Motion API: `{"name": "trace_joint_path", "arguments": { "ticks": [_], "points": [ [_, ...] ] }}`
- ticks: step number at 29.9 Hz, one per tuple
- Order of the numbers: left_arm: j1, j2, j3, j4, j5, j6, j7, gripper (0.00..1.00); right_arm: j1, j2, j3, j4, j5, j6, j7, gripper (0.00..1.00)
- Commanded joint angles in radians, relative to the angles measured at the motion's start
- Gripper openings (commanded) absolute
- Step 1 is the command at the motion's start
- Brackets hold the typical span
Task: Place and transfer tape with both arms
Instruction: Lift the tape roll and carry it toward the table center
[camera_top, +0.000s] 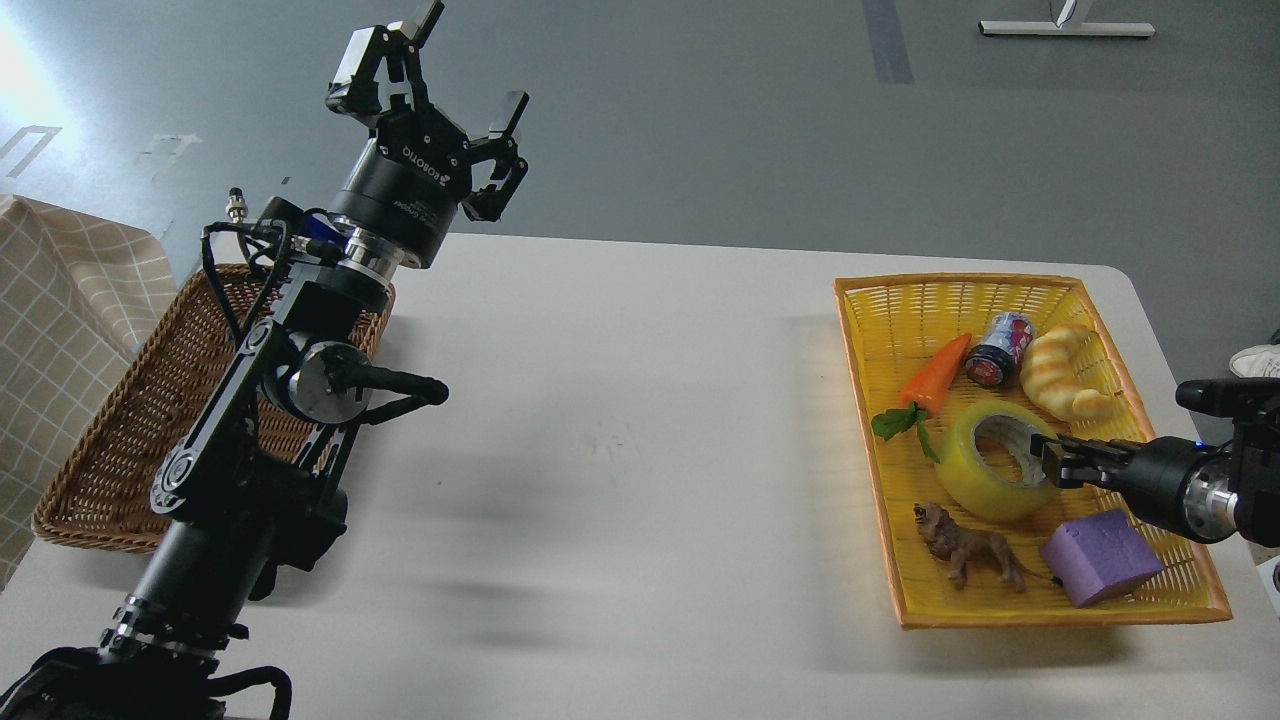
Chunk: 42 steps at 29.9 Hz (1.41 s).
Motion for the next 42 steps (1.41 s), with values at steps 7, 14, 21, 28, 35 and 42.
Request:
{"name": "trace_joint_path", "arguments": {
  "ticks": [7,14,21,28,35,42],
  "points": [
    [-0.001,0.0,0.002,0.0,0.0,0.0,0.0,0.99,0.002,-0.035,0.011,0.039,0.045,0.0,0.004,0.13],
    [-0.002,-0.002,0.002,0.0,0.0,0.0,0.0,0.99,0.017,-0.087,0.014,0.086,0.103,0.0,0.006,0.13],
    [-0.002,-0.002,0.002,0.0,0.0,0.0,0.0,0.99,0.102,-0.092,0.021,0.125,0.123,0.0,0.006,0.13],
    [-0.002,0.012,0.0,-0.002,0.0,0.002,0.002,0.99,0.227,-0.072,0.015,0.122,0.134,0.0,-0.002,0.13],
    [-0.002,0.003,0.002,-0.002,0.0,0.003,0.002,0.99,0.38,0.071,-0.002,0.11,0.126,0.0,-0.016,0.13],
    [-0.002,0.011,0.002,0.0,0.0,0.005,0.002,0.99,0.472,0.192,-0.129,0.068,0.114,0.0,-0.03,0.12]
  ]
}}
